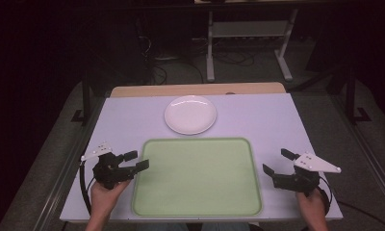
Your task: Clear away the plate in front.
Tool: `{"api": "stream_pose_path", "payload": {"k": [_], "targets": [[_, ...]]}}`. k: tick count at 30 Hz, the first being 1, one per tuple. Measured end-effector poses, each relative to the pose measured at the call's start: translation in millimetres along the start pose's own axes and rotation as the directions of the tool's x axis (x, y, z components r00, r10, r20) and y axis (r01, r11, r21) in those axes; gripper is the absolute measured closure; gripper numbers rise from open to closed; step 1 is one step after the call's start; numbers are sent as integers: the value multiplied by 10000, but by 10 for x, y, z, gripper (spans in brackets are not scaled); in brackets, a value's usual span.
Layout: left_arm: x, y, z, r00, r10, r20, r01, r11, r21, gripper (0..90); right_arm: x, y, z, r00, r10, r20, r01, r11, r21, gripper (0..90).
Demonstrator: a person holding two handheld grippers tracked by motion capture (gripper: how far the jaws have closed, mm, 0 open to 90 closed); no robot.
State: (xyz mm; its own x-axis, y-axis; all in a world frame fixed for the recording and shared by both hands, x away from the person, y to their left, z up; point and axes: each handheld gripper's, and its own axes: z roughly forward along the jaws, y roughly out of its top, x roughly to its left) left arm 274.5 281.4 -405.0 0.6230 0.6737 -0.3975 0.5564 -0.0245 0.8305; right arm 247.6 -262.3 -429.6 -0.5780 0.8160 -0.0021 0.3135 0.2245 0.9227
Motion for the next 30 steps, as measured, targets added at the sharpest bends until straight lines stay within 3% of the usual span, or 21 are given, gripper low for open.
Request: {"api": "stream_pose_path", "payload": {"k": [1, 6, 12, 17, 20, 23, 24, 29, 30], "targets": [[0, 0, 0, 10000, 0, 0, 0, 10000, 0, 234, 0, 0, 0, 10000, 0, 0, 0, 10000, 0, 133], [35, 72, 76, 9946, -868, 568, 874, 9961, -94, 237, -12, 3, -11, 10000, 55, 53, -55, 10000, -61, 133], [38, 181, 161, 9896, -1263, 695, 1272, 9918, -98, 214, -14, 6, -7, 10000, 62, 50, -61, 10000, -65, 133], [73, 241, 240, 9812, -1785, 732, 1804, 9834, -205, 207, -20, 11, -8, 9999, 89, 81, -88, 9999, -130, 133], [110, 271, 292, 9717, -2196, 873, 2231, 9743, -316, 203, -20, 11, -6, 9999, 96, 68, -95, 9999, -112, 133], [135, 304, 319, 9670, -2396, 865, 2433, 9693, -356, 204, -20, 13, -2, 9999, 106, 40, -106, 9999, -113, 133], [151, 346, 349, 9612, -2593, 943, 2641, 9635, -430, 204, -20, 14, -2, 9999, 116, 54, -115, 9999, -119, 133], [155, 447, 405, 9586, -2708, 878, 2757, 9599, -500, 208, -24, 16, -3, 9998, 161, 80, -160, 9998, -141, 133], [163, 496, 438, 9548, -2788, 1033, 2853, 9568, -553, 208, -27, 18, -2, 9998, 166, 81, -165, 9997, -152, 133]]}}
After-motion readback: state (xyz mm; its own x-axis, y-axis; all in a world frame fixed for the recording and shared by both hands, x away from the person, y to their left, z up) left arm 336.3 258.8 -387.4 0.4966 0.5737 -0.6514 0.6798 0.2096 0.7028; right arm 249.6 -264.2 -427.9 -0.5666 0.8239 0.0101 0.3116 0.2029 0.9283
